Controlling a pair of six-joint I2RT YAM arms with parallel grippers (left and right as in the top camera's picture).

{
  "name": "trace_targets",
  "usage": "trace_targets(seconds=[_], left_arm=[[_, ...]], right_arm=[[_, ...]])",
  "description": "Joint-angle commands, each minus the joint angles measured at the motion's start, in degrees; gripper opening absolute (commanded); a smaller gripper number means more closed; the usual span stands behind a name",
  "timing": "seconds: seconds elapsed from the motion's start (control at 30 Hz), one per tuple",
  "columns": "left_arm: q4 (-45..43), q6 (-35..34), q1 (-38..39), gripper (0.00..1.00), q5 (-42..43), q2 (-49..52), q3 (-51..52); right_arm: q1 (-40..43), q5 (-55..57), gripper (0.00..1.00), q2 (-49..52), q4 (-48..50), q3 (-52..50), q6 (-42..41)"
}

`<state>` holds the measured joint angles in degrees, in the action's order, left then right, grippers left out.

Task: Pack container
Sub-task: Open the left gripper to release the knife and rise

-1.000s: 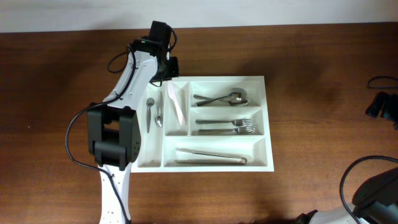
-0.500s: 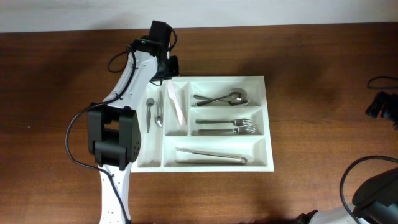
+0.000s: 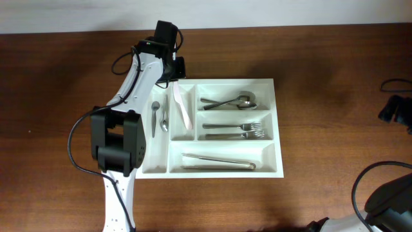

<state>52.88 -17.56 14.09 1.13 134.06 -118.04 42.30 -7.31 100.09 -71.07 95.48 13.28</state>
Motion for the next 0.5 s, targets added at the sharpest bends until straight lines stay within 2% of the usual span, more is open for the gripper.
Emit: trace_targets(seconds=[0.0,0.47], left_arm=[[0.07,0.24,0.17,0.02,0.66,1.01,0.26],[0.42,0.22,0.17,0.02,0.9,1.18,0.26]], right_arm=[[0.11,0.31,0.99,0.52,0.02,-0.07,-0.5],[0.11,0.31,0.99,0.52,0.02,-0.07,-0.5]])
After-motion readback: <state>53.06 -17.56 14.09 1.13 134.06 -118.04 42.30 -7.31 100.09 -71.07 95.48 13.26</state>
